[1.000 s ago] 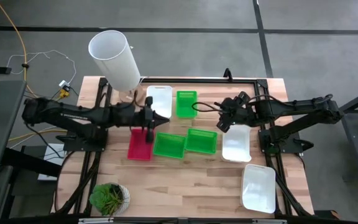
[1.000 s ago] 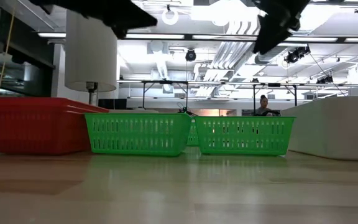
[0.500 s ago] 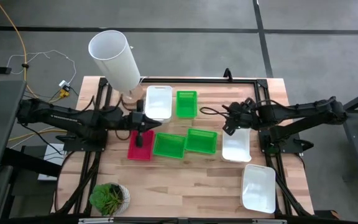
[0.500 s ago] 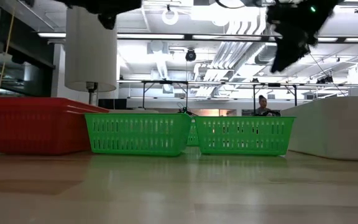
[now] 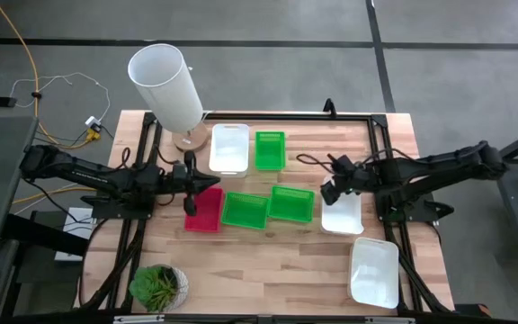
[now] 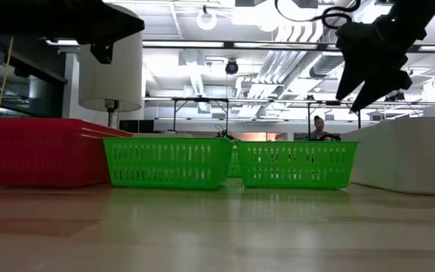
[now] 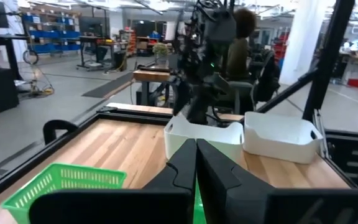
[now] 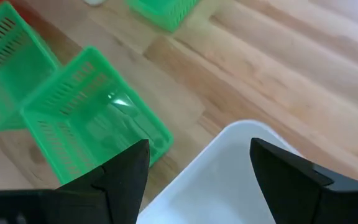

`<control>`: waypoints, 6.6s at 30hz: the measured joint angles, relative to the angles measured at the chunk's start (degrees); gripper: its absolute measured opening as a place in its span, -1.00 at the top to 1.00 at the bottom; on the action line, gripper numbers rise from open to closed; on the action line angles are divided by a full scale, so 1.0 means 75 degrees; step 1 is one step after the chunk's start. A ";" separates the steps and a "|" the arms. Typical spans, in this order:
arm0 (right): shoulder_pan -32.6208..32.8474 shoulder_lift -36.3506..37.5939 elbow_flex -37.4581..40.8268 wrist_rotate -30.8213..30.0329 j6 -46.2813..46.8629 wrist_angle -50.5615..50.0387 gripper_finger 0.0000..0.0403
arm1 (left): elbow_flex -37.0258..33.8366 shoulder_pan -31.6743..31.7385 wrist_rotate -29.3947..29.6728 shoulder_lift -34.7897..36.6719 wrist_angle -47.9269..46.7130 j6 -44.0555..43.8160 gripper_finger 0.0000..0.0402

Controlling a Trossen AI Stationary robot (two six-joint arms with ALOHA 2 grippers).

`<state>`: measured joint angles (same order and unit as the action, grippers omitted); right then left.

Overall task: Stack baskets by color
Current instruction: Stack the bottom white bin on top of the middle white bin

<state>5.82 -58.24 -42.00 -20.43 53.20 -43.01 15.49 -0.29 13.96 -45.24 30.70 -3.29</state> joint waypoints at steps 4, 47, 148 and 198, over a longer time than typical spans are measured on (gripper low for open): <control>0.0153 -0.0369 0.0003 0.0089 0.0135 0.0028 -0.32 | -0.0003 -0.0084 0.0005 0.0027 0.0002 -0.0022 1.00; 0.0893 -0.1072 0.0003 -0.0021 0.2050 0.0109 -0.32 | -0.0003 -0.0322 -0.0095 0.0018 -0.0252 -0.0677 1.00; 0.4037 -0.5522 -0.9130 -0.2498 0.4399 -0.6248 1.00 | -0.0003 -0.0473 0.0088 0.0015 -0.0287 -0.0948 1.00; 0.1524 -0.3021 -0.3357 0.0281 0.5434 -0.3484 1.00 | 0.0000 -0.0473 0.0022 -0.0273 -0.0004 -0.0942 1.00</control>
<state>17.26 -80.90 -67.18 -18.32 93.95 -69.14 15.49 -3.84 14.13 -47.29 30.68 -10.35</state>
